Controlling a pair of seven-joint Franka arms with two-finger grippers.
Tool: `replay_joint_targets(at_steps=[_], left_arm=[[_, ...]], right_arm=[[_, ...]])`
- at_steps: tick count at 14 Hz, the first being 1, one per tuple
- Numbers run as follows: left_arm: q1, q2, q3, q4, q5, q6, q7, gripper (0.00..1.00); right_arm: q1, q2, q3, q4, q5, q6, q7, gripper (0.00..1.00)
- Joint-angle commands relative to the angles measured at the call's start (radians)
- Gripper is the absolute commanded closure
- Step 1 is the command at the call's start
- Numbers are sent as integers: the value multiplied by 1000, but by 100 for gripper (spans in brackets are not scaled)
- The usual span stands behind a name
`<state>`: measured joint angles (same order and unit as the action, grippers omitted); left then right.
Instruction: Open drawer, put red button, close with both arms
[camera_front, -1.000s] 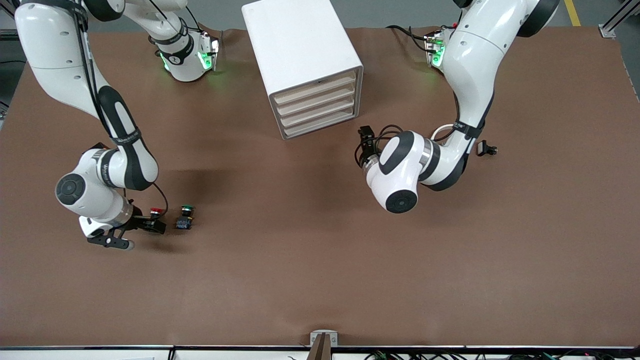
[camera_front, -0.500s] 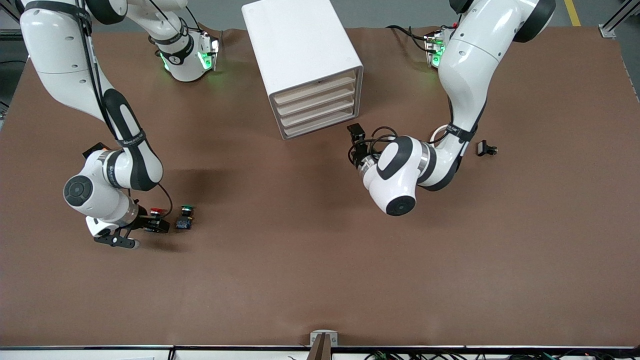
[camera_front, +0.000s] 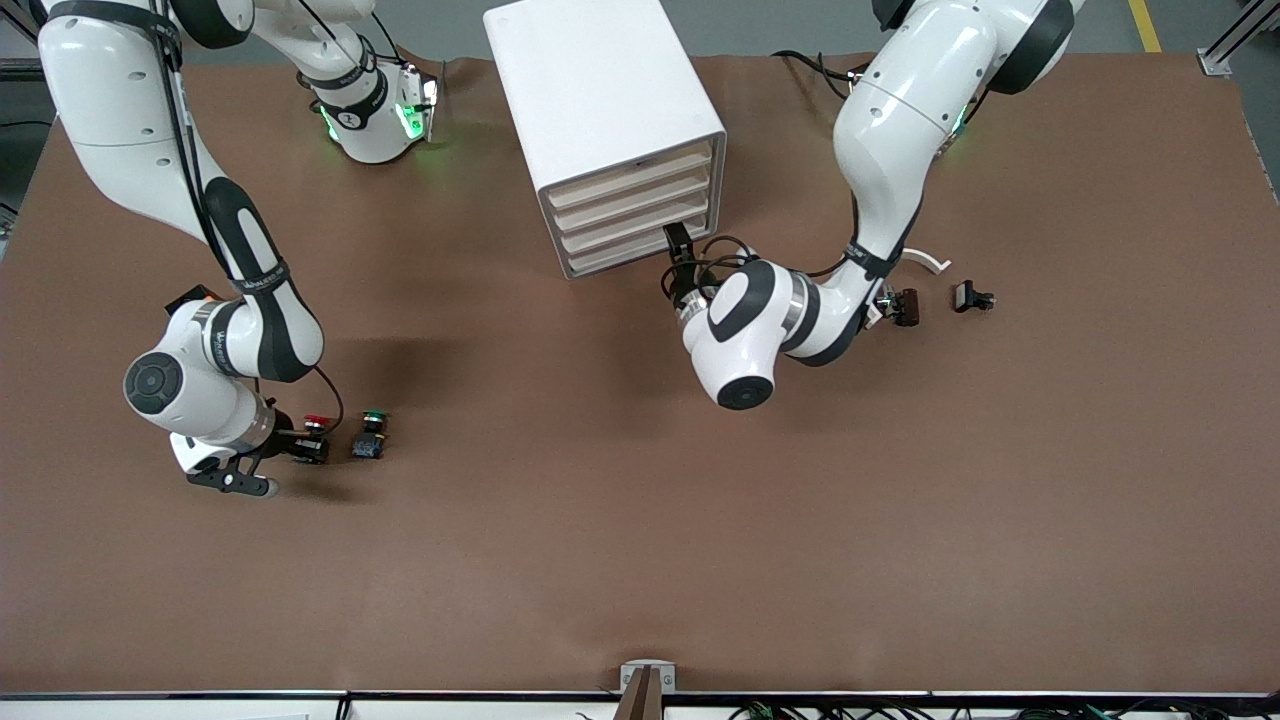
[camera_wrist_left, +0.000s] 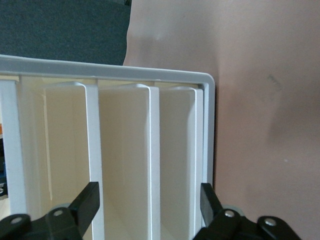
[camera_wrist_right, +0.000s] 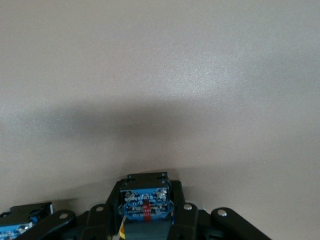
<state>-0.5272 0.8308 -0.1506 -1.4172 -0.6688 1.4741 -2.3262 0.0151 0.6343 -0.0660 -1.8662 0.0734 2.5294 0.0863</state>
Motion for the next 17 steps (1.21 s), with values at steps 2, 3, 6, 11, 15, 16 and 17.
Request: replay_joint_targets(at_steps=[2, 3, 6, 11, 15, 16, 17], left_arm=[[-31, 5, 8, 17, -43, -31, -13, 24], [-30, 5, 8, 17, -49, -38, -15, 24], [-33, 4, 6, 18, -78, -40, -15, 25], [-80, 19, 8, 18, -136, -40, -16, 38], [-106, 43, 8, 17, -147, -35, -18, 75], [-106, 51, 8, 17, -144, -35, -18, 90], [-106, 54, 9, 18, -144, -35, -16, 100]], right_arm=[[3, -57, 6, 50, 16, -127, 1, 100], [9, -74, 8, 71, 16, -183, 28, 100], [51, -143, 8, 104, 17, -303, 130, 100], [172, -220, 9, 102, 17, -399, 432, 100], [262, -232, 9, 119, 17, -408, 616, 100], [275, -229, 9, 128, 17, -408, 641, 100], [281, -228, 9, 134, 17, -406, 661, 100]])
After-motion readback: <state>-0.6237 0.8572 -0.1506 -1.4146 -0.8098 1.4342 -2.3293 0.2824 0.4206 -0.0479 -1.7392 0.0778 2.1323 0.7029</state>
